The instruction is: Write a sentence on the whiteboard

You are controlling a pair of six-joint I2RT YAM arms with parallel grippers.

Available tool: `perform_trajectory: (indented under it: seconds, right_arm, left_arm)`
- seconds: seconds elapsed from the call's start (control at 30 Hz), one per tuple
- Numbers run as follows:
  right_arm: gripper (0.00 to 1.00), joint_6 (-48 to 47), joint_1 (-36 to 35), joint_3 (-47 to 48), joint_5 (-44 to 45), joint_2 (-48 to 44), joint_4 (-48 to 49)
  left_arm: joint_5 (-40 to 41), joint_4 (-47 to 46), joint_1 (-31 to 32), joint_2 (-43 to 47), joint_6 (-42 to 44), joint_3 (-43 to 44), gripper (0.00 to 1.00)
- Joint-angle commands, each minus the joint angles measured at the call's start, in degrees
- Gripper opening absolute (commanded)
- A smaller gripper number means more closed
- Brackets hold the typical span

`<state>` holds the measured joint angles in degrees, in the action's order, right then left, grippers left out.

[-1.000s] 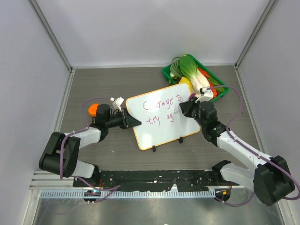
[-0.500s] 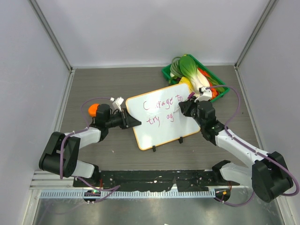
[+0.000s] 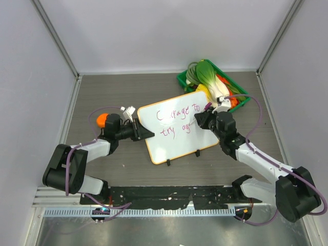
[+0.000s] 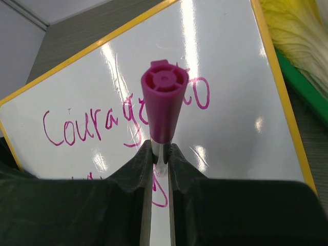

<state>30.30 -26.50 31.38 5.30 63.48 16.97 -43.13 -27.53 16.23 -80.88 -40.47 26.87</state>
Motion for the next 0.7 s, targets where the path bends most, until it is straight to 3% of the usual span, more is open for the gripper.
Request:
perform_trajectory:
  seconds: [0.0,0.67]
  right_arm:
    - [0.01,-1.04,0.05,-1.49,-0.38,-1.69,-1.33]
    - [0.01,-0.42,0.22,-0.26,4.36,-2.49,-2.03]
  left_arm:
    - [10.88,7.75,0.38,-2.18,7.95,-1.03,0.0]
    - [11.14,7.84,0.47,-2.18,7.95,-1.03,0.0]
